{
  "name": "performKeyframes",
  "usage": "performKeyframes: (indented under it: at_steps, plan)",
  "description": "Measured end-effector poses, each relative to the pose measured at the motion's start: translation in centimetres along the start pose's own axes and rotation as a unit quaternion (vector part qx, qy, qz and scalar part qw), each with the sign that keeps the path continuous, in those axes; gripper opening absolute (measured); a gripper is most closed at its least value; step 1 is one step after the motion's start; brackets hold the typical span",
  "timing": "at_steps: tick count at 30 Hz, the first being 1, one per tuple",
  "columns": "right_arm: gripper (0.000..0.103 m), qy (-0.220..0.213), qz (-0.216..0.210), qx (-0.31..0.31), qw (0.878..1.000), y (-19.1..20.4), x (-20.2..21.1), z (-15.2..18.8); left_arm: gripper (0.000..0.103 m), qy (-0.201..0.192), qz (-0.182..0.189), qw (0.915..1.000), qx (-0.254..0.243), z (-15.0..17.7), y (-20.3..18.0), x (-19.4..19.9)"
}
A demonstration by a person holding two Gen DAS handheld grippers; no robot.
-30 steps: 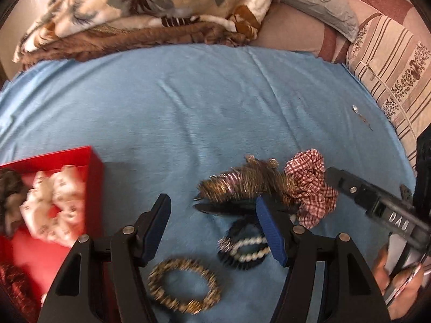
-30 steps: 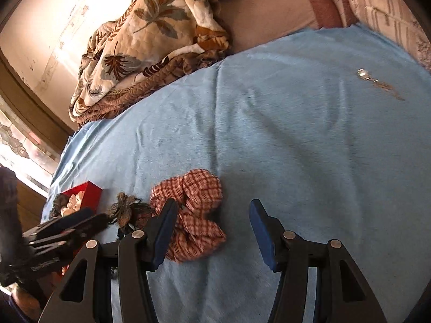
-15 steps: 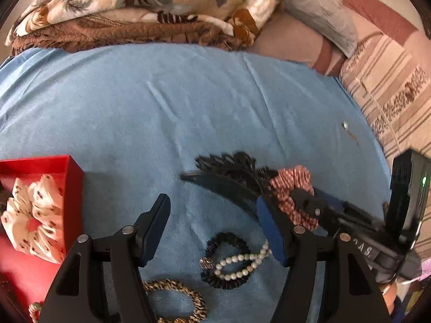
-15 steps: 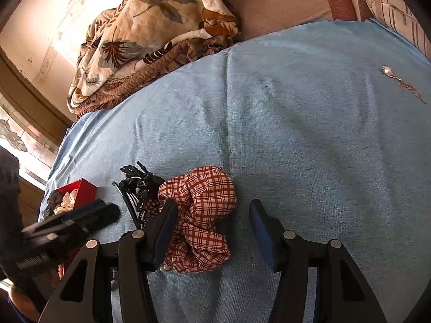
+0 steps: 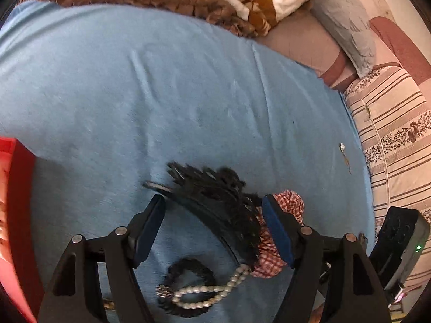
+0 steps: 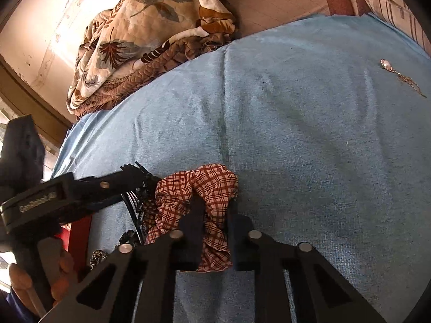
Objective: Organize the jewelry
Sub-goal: 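Grasp the black claw clip with the left tool while the right tool grasps the red plaid scrunchie, then carry the claw clip and plaid scrunchie over the red tray with both tools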
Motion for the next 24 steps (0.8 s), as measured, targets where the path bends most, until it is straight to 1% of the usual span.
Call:
performKeyframes:
  at_steps: [1, 3, 4, 5, 7, 10, 14, 18, 24]
  plan:
    - [0.011, -0.001, -0.001, 0.000, 1.000, 0.0, 0.1, 0.0, 0.073, -0.002, -0.001, 1.0000, 0.000, 0.1, -0.1, -0.1]
    - [0.010, -0.005, 0.000, -0.001, 1.000, 0.0, 0.4, -0.1, 0.052, -0.008, -0.002, 1.0000, -0.001, 0.2, -0.2, 0.0]
    - [0.010, -0.007, 0.001, -0.002, 1.000, 0.0, 0.6, -0.1, 0.037, 0.000, -0.001, 1.0000, -0.001, 0.3, -0.2, -0.2]
    - [0.009, -0.010, 0.002, -0.004, 1.000, -0.1, 0.8, -0.2, 0.032, 0.007, 0.003, 1.0000, 0.002, 0.4, -0.3, -0.3]
    - [0.009, -0.018, 0.001, -0.010, 1.000, -0.3, 1.3, -0.4, 0.030, -0.001, 0.002, 1.0000, 0.000, 0.4, -0.5, 0.2]
    - [0.009, -0.026, 0.000, -0.017, 1.000, -0.7, 1.8, -0.6, 0.025, -0.005, 0.003, 1.0000, -0.007, 0.7, -0.9, 0.6]
    - [0.008, -0.036, 0.000, -0.024, 0.999, -1.0, 2.4, -0.8, 0.025, -0.012, 0.008, 0.9996, -0.023, 1.4, -1.7, 2.0]
    - [0.008, -0.049, -0.003, -0.027, 0.998, -1.0, 3.3, -0.8, 0.025, -0.028, 0.012, 0.9985, -0.045, 2.6, -2.8, 4.4]
    - [0.008, -0.069, -0.010, -0.035, 0.997, -0.8, 5.1, -0.5, 0.025, -0.051, 0.029, 0.9970, -0.052, 4.3, -3.0, 8.5]
Point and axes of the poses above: each gripper's, at about its wrist camera, not at the fingertips, and x roughly against the way its jaws point, y to its left, z to its underside, the point moved 4 cm from there along -x, roughly the way its jaws point, and after that the axes turned 7 degrees about x, right-handed, at the moved point
